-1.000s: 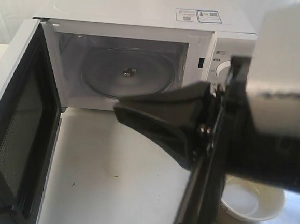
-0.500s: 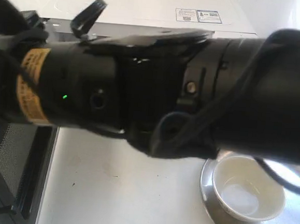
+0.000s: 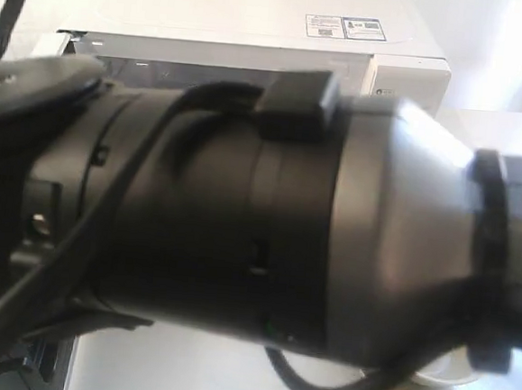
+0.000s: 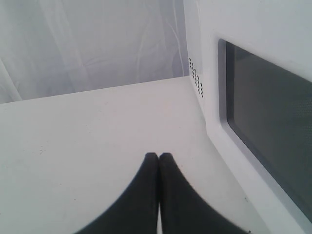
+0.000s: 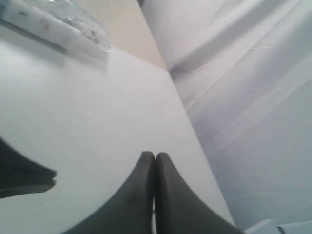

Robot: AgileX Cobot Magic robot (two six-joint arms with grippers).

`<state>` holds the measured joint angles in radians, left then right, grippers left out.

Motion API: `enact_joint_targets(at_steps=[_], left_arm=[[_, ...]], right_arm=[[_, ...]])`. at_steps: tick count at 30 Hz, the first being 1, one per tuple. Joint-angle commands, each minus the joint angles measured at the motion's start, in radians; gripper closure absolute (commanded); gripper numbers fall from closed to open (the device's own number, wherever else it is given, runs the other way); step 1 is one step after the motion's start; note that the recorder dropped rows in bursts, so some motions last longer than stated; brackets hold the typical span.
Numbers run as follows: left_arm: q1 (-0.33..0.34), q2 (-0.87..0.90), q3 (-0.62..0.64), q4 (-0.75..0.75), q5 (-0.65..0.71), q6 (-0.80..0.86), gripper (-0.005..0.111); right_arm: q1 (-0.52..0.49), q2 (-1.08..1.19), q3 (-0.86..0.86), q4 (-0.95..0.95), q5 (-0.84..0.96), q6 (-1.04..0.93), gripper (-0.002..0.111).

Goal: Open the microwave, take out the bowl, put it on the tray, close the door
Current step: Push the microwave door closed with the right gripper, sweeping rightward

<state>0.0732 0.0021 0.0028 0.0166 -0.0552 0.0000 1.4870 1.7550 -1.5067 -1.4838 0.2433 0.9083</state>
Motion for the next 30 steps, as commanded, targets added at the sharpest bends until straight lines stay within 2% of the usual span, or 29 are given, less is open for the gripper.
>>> enact_joint_targets(at_steps=[1, 8, 16, 22, 27, 30], left_arm=[[-0.004, -0.002, -0.003, -0.008, -0.004, 0.000, 0.107], [-0.004, -0.002, -0.003, -0.008, -0.004, 0.000, 0.107], [-0.004, -0.002, -0.003, -0.008, -0.004, 0.000, 0.107], [-0.004, -0.002, -0.003, -0.008, -0.004, 0.000, 0.107], [-0.004, -0.002, -0.003, -0.008, -0.004, 0.000, 0.107], [-0.004, -0.002, -0.003, -0.008, -0.004, 0.000, 0.107]], right_arm=[[-0.002, 0.032, -0.069, -0.048, 0.048, 0.037, 0.108], [-0.002, 0.091, -0.079, -0.105, 0.136, 0.037, 0.108], [-0.002, 0.103, -0.075, -0.094, 0.150, 0.027, 0.108], [-0.002, 0.111, -0.075, 0.010, 0.240, -0.108, 0.108], [-0.002, 0.138, -0.075, 0.013, 0.317, -0.184, 0.108], [-0.002, 0.160, -0.075, 0.013, 0.428, -0.265, 0.108]])
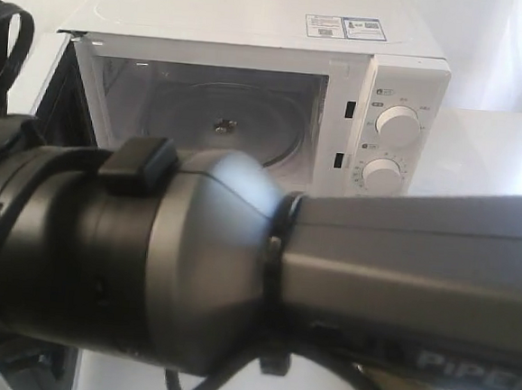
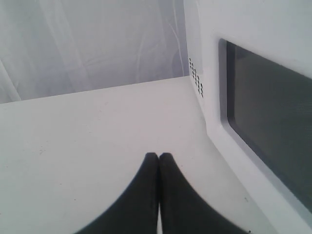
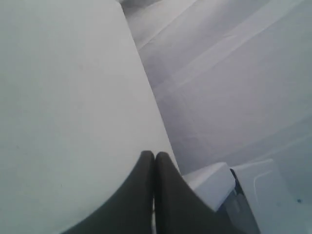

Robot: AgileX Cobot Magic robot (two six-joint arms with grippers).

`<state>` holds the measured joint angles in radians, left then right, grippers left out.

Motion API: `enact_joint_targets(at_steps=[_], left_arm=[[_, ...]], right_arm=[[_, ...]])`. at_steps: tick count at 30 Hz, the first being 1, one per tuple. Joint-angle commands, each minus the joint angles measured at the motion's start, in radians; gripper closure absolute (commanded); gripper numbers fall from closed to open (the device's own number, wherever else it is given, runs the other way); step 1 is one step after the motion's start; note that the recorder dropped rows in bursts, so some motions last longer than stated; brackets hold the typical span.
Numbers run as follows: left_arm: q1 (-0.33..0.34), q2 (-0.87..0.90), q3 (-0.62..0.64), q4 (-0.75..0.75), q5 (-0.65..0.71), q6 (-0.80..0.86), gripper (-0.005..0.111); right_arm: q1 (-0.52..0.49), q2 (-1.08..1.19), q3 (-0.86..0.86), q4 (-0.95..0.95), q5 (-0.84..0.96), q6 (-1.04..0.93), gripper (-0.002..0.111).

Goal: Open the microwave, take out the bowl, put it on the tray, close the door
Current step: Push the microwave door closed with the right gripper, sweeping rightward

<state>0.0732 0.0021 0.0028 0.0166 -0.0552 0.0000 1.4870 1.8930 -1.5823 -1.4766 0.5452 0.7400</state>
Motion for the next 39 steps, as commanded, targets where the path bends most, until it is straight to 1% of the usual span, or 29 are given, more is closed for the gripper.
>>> enact_joint_targets(at_steps=[1, 5, 7, 8, 10, 12, 15, 17, 24, 29, 32, 34, 35, 36, 38, 39], left_arm=[[-0.004, -0.002, -0.003, -0.008, -0.004, 0.000, 0.107], [-0.004, -0.002, -0.003, -0.008, -0.004, 0.000, 0.107], [-0.004, -0.002, -0.003, -0.008, -0.004, 0.000, 0.107], [-0.004, -0.002, -0.003, -0.008, -0.004, 0.000, 0.107], [-0.004, -0.002, -0.003, -0.008, -0.004, 0.000, 0.107], [-0.004, -0.002, -0.003, -0.008, -0.004, 0.000, 0.107], [-0.004, -0.002, -0.003, -0.008, -0.004, 0.000, 0.107], [-0.004, -0.002, -0.003, -0.008, -0.004, 0.000, 0.107], [-0.004, -0.002, -0.003, -0.008, -0.004, 0.000, 0.107], [-0.004, -0.002, -0.003, -0.008, -0.004, 0.000, 0.107], [-0.004, -0.002, -0.003, -0.008, -0.004, 0.000, 0.107], [-0.004, -0.002, -0.003, -0.008, -0.004, 0.000, 0.107], [-0.004, -0.002, -0.003, -0.008, -0.004, 0.000, 0.107], [-0.004, -0.002, -0.003, -0.008, -0.004, 0.000, 0.107], [-0.004, -0.002, -0.003, -0.008, -0.004, 0.000, 0.107], [-0.004, -0.002, -0.003, -0.008, -0.004, 0.000, 0.107]], right_arm=[[-0.002, 0.032, 0.001, 0.006, 0.172, -0.121, 0.108], [-0.012, 0.042, 0.001, -0.030, 0.479, -0.233, 0.108], [-0.043, 0.042, 0.001, -0.073, 0.622, -0.250, 0.108], [-0.074, 0.042, 0.001, -0.106, 0.676, -0.252, 0.108], [-0.160, 0.037, 0.001, -0.152, 0.676, -0.226, 0.108], [-0.236, 0.018, 0.001, -0.115, 0.676, -0.134, 0.108], [-0.301, 0.002, 0.001, -0.071, 0.676, -0.045, 0.108], [-0.324, 0.000, 0.001, -0.069, 0.676, -0.022, 0.108], [-0.322, 0.002, 0.001, -0.054, 0.676, -0.017, 0.108], [-0.328, 0.014, 0.001, 0.027, 0.676, -0.017, 0.108], [-0.357, 0.045, 0.001, -0.036, 0.676, -0.019, 0.108], [-0.438, 0.108, 0.001, -0.193, 0.676, -0.019, 0.108], [-0.471, 0.131, 0.001, -0.230, 0.676, -0.012, 0.108], [-0.518, 0.160, 0.001, -0.261, 0.676, 0.000, 0.108], [-0.573, 0.183, 0.001, -0.268, 0.676, 0.034, 0.108], [-0.584, 0.183, 0.001, -0.268, 0.676, 0.064, 0.108]])
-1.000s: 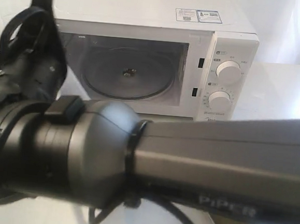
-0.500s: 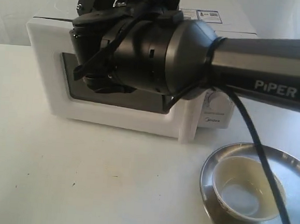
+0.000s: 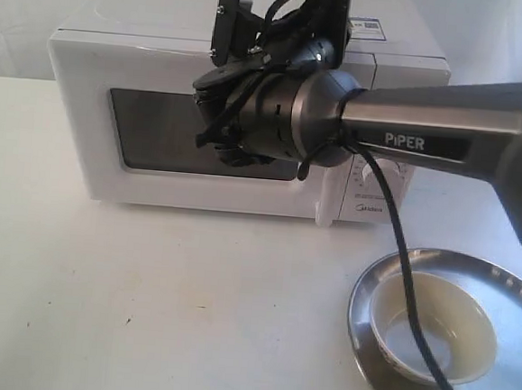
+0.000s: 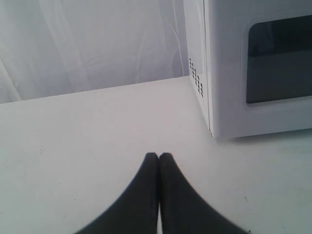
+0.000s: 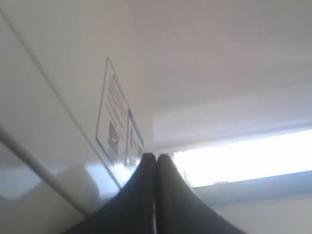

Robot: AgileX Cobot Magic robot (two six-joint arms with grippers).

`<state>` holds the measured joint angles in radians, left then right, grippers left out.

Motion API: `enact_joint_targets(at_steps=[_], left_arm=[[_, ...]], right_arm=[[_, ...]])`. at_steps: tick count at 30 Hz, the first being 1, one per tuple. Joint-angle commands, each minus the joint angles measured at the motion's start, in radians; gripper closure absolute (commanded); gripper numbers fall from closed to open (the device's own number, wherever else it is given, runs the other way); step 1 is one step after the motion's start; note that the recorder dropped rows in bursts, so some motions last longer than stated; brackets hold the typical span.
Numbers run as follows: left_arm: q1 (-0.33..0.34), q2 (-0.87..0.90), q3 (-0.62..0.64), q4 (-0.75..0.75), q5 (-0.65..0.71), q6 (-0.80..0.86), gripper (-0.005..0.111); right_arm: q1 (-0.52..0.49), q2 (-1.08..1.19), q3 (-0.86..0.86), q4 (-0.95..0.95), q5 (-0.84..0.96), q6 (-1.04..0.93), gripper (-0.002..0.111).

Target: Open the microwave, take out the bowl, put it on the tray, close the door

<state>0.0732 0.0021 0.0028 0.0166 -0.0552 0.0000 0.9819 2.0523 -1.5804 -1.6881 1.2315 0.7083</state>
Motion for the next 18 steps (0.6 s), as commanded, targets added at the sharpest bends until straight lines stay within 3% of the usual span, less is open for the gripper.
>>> enact_joint_targets(at_steps=[1, 2, 5, 10, 14, 18], left_arm=[[-0.004, -0.002, -0.003, -0.008, -0.004, 0.000, 0.107], [-0.004, -0.002, -0.003, -0.008, -0.004, 0.000, 0.107], [-0.004, -0.002, -0.003, -0.008, -0.004, 0.000, 0.107], [-0.004, -0.002, -0.003, -0.008, -0.004, 0.000, 0.107], [-0.004, -0.002, -0.003, -0.008, -0.004, 0.000, 0.107], [-0.004, -0.002, -0.003, -0.008, -0.004, 0.000, 0.107]], right_arm=[[-0.081, 0.003, -0.001, -0.056, -0.010, 0.190, 0.108], [-0.073, -0.013, -0.001, -0.054, -0.010, 0.223, 0.108], [0.045, -0.210, 0.003, 0.152, -0.334, 0.237, 0.108], [0.248, -0.495, 0.182, 0.287, -0.711, 0.184, 0.108], [0.369, -0.687, 0.385, 0.339, -0.855, 0.165, 0.108], [0.425, -0.860, 0.598, 0.339, -0.919, 0.175, 0.108]])
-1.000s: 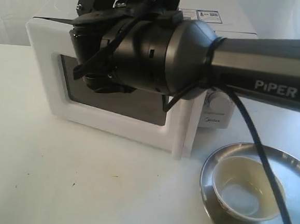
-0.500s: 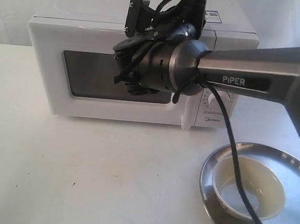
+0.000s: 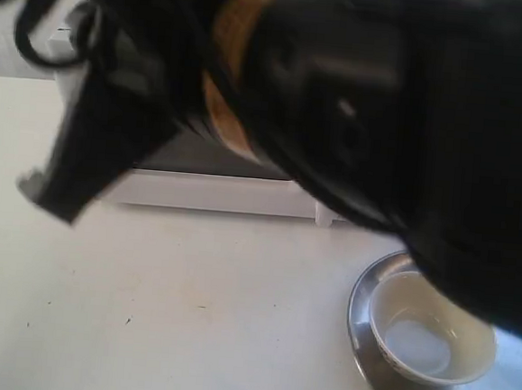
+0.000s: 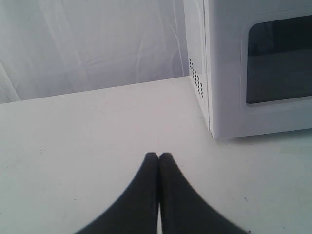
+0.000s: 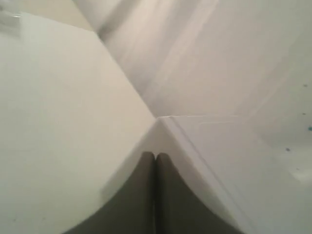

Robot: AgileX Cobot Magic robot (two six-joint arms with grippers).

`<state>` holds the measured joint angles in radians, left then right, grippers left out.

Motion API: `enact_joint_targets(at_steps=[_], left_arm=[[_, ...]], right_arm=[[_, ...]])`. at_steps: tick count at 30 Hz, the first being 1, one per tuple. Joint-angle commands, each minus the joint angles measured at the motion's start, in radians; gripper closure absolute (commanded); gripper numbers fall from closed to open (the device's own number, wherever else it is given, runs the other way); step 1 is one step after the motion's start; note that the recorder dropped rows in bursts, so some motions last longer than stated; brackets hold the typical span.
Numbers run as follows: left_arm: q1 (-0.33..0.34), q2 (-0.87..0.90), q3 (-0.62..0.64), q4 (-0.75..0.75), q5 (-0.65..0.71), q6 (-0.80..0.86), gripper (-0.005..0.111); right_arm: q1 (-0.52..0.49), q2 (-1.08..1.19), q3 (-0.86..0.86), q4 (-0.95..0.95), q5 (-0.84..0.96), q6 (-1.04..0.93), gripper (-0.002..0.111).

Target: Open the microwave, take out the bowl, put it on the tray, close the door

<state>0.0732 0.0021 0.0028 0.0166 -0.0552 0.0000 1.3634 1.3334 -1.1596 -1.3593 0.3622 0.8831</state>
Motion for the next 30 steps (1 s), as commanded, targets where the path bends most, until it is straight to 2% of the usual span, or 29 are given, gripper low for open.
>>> enact_joint_targets(at_steps=[1, 4, 7, 11, 15, 27, 30], left_arm=[[-0.004, -0.002, -0.003, -0.008, -0.004, 0.000, 0.107], [-0.004, -0.002, -0.003, -0.008, -0.004, 0.000, 0.107], [-0.004, -0.002, -0.003, -0.008, -0.004, 0.000, 0.107], [-0.004, -0.002, -0.003, -0.008, -0.004, 0.000, 0.107], [-0.004, -0.002, -0.003, -0.008, -0.004, 0.000, 0.107], [-0.004, -0.002, -0.003, -0.008, -0.004, 0.000, 0.107], [-0.004, -0.002, -0.003, -0.008, -0.004, 0.000, 0.107]], right_arm=[[0.051, -0.189, 0.228, 0.011, -0.058, 0.023, 0.108], [0.055, -0.427, 0.420, 0.008, -0.102, 0.139, 0.108], [0.055, -0.601, 0.536, -0.016, -0.102, 0.189, 0.108], [0.055, -0.844, 0.679, -0.115, -0.081, 0.467, 0.108], [0.055, -0.904, 0.780, -0.098, -0.054, 0.774, 0.108], [0.055, -0.904, 0.798, -0.107, 0.084, 0.739, 0.108], [0.039, -0.975, 0.824, -0.109, 0.103, 0.736, 0.108]])
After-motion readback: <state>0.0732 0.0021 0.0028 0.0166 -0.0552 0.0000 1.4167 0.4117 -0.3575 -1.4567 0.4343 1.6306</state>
